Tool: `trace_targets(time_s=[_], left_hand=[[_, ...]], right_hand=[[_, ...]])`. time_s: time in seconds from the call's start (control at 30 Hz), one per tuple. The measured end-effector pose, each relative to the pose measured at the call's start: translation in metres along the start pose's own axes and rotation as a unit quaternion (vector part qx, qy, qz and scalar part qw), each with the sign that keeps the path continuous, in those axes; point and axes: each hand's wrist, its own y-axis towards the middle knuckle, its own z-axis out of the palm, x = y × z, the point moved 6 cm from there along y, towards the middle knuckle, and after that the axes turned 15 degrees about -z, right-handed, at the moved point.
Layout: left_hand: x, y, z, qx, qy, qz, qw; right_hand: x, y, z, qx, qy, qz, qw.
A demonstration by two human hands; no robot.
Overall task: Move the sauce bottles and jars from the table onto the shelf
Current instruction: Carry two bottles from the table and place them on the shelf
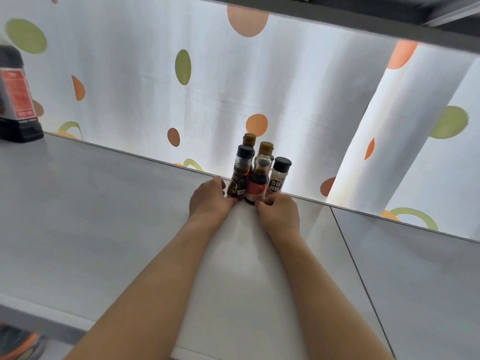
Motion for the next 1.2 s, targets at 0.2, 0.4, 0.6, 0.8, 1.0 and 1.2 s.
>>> trace_targets(time_s=[0.2,0.4,0.6,0.8,1.0,1.2], left_hand=[[0.006,-0.03,-0.009,0.028,-0.007,0.016,0.999],[0.01,-0.097,-0.019,0.053,0.168,0.089,0.98],[0.035,-0.184,-0.048,0.056,0.344,0.0,0.937],[0.051,-0.274,-0.084,0.021,0.402,-0.016,0.915],[0.102,-0.373,-0.14,-0.081,0.424,-0.111,0.895],[0.169,-0.497,-0.209,-0.132,0.429,-0.235,0.862]], right_hand=[[0.032,-0.032,0.002,0.113,-0.128,-0.09,0.981],[0.046,-0.057,0.022,0.319,-0.187,-0.111,0.922],[0.054,-0.102,0.014,0.355,-0.161,-0.181,0.903],[0.093,-0.167,0.006,0.369,-0.097,-0.326,0.865],[0.163,-0.275,-0.022,0.309,0.073,-0.452,0.833],[0.218,-0.411,-0.017,0.308,0.063,-0.559,0.767]])
